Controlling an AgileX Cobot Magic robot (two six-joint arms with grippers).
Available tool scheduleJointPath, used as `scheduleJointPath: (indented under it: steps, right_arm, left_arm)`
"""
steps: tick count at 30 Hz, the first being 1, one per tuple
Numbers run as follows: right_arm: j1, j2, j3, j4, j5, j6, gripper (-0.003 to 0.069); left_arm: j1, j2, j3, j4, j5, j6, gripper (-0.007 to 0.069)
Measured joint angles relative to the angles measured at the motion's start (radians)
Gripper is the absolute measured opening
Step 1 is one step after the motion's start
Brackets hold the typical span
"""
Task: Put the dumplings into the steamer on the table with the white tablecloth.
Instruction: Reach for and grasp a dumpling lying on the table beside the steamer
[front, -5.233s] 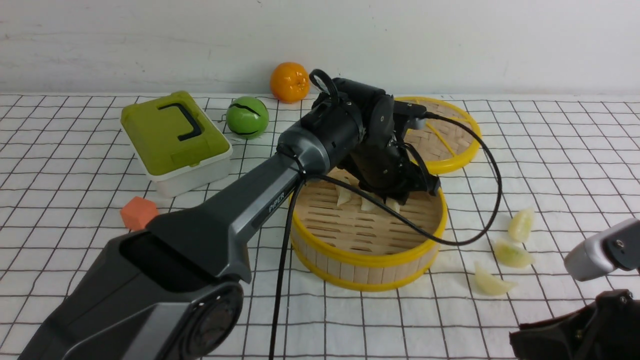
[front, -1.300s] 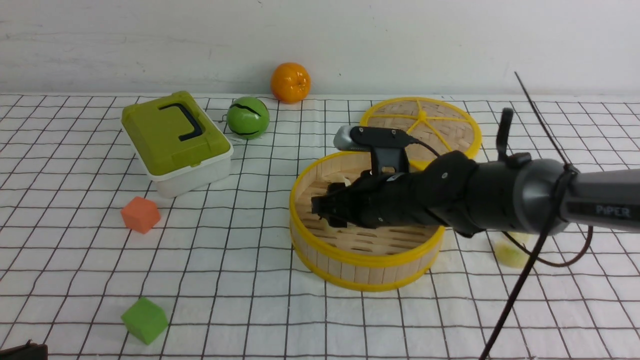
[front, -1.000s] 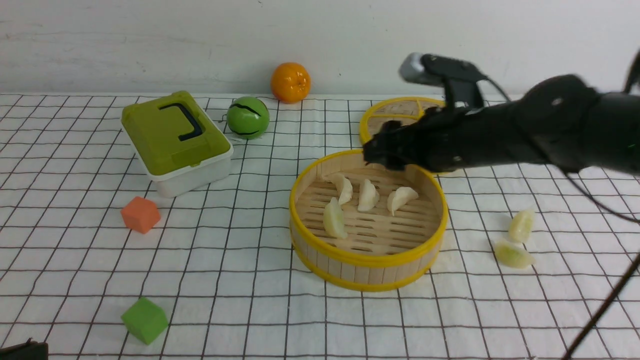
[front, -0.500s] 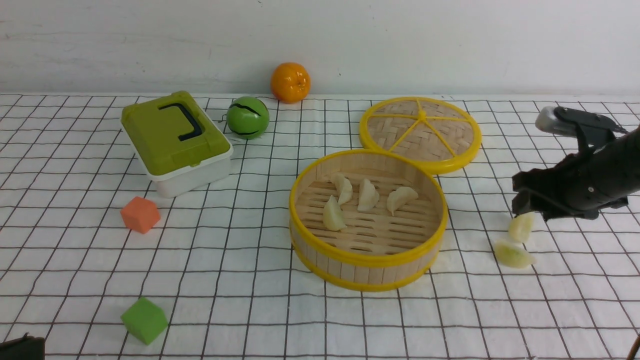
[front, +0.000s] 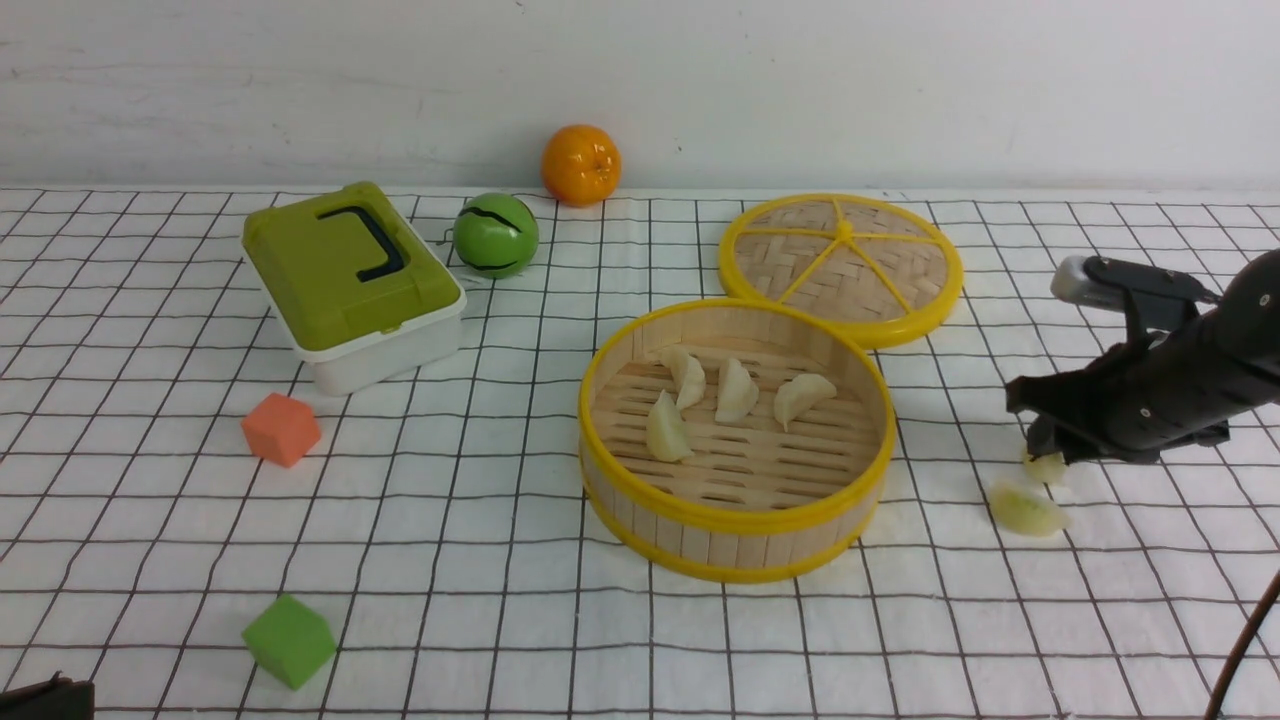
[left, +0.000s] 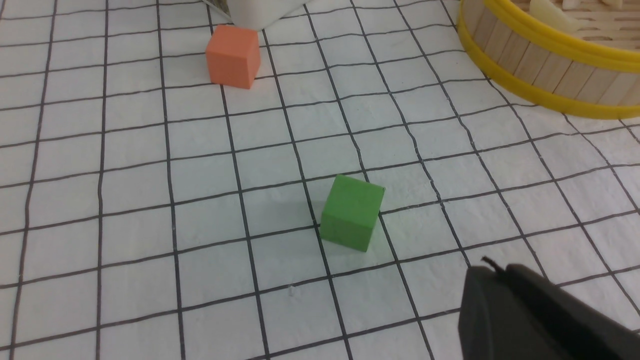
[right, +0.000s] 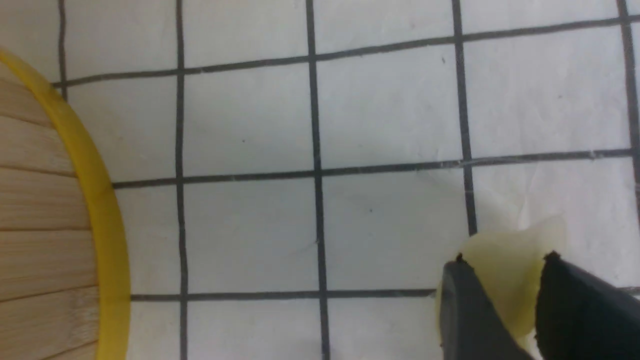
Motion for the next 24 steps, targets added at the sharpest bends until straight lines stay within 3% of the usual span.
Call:
scheduleJointPath:
  steps: [10,14,17,20,21,23,24]
  right_arm:
    - [0.0,-0.034,-0.005,-0.026,0.04,0.0,-0.0012]
    - [0.0,-0.053,-0.005,-0.054,0.035,0.0,-0.001]
    - [0.0,-0.055,-0.005,-0.06,0.009,0.0,0.0056]
    - [0.0,-0.043,-0.005,-0.054,-0.01,0.0,0.0198]
    - [0.0,-0.041,-0.005,-0.052,-0.009,0.0,0.0198]
    - [0.0,-0.02,-0.005,-0.027,-0.012,0.0,0.0333]
    - [0.0,-0.012,-0.005,-0.017,-0.012,0.0,0.0367]
  left_arm:
    - [0.0,0.0,0.0,0.009,-0.001,0.0,0.0029]
    - [0.0,0.0,0.0,0.009,-0.001,0.0,0.0029]
    - [0.0,0.0,0.0,0.01,-0.001,0.0,0.0029]
    - [0.0,0.0,0.0,0.01,-0.001,0.0,0.003]
    - [0.0,0.0,0.0,0.01,-0.001,0.0,0.0031]
    - [0.0,0.0,0.0,0.01,-0.001,0.0,0.0034]
    - [0.0,0.0,0.0,0.01,-0.001,0.0,0.0035]
